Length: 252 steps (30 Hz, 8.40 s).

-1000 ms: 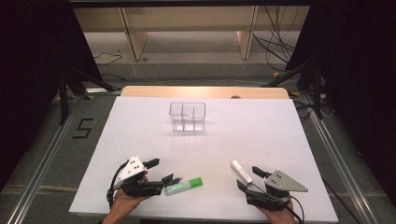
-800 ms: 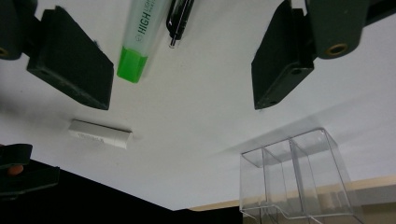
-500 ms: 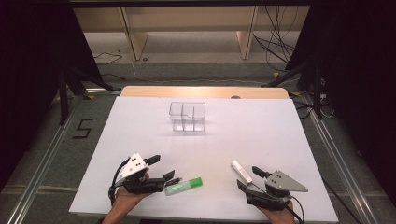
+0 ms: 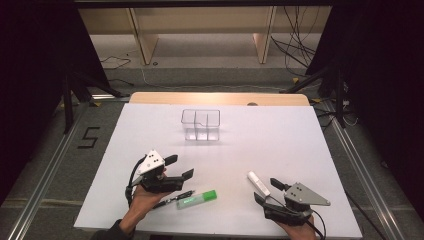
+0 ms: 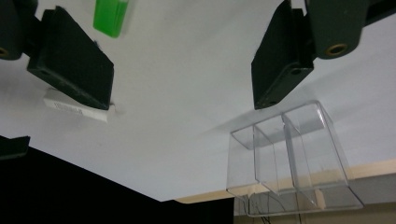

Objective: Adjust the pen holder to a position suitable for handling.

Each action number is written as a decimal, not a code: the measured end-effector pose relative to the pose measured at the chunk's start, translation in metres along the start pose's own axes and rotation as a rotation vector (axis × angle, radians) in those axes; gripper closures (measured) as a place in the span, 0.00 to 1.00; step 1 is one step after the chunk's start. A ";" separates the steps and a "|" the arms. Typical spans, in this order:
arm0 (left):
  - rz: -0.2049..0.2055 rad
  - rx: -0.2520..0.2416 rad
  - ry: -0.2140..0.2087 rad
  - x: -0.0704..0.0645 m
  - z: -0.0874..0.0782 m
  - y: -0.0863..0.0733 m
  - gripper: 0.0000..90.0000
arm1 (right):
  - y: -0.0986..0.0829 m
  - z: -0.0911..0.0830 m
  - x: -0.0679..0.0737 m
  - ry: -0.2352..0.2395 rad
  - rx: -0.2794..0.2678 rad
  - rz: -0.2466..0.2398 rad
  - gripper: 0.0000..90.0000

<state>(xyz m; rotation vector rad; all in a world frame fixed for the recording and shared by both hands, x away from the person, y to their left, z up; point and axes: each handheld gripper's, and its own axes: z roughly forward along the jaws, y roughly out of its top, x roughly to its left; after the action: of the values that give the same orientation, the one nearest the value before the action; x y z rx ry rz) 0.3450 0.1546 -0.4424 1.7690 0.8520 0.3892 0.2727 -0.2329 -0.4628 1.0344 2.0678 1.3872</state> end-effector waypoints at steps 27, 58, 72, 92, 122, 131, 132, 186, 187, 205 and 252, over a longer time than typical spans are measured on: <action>0.022 -0.006 0.077 0.026 0.027 0.045 0.23 | 0.000 -0.001 -0.001 0.000 -0.004 0.008 0.31; -0.020 0.040 0.162 0.051 0.049 0.062 0.48 | 0.000 -0.001 -0.001 0.000 -0.006 0.007 0.31; -0.103 0.063 0.225 0.080 0.050 0.062 0.91 | 0.000 -0.001 0.000 0.001 -0.004 0.006 0.31; -0.179 0.074 0.287 0.111 0.056 0.057 0.99 | 0.000 -0.001 0.000 -0.002 -0.001 0.001 0.31; -0.210 0.148 0.294 0.126 0.095 0.050 0.99 | 0.000 -0.001 0.000 0.004 -0.003 0.004 0.31; -0.198 0.153 0.289 0.123 0.101 0.053 0.99 | 0.000 -0.001 0.000 0.004 -0.005 0.006 0.31; -0.198 0.153 0.289 0.123 0.101 0.053 0.99 | 0.000 -0.001 0.000 0.004 -0.005 0.006 0.31; -0.179 0.183 0.260 0.104 0.135 0.061 0.99 | 0.000 -0.002 0.000 0.009 -0.007 0.003 0.31; -0.173 0.189 0.258 0.103 0.136 0.061 0.99 | 0.000 -0.002 0.000 0.008 -0.008 0.003 0.31; -0.161 0.194 0.230 0.089 0.149 0.065 0.99 | 0.000 -0.002 0.000 0.011 -0.008 0.003 0.31; -0.105 0.198 0.117 0.054 0.091 0.056 0.34 | -0.001 -0.002 0.001 0.007 -0.008 0.000 0.31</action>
<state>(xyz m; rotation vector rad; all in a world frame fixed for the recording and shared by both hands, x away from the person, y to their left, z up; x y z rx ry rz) 0.4594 0.1211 -0.4318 1.8871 1.0925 0.3517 0.2703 -0.2333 -0.4623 1.0277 2.0660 1.3994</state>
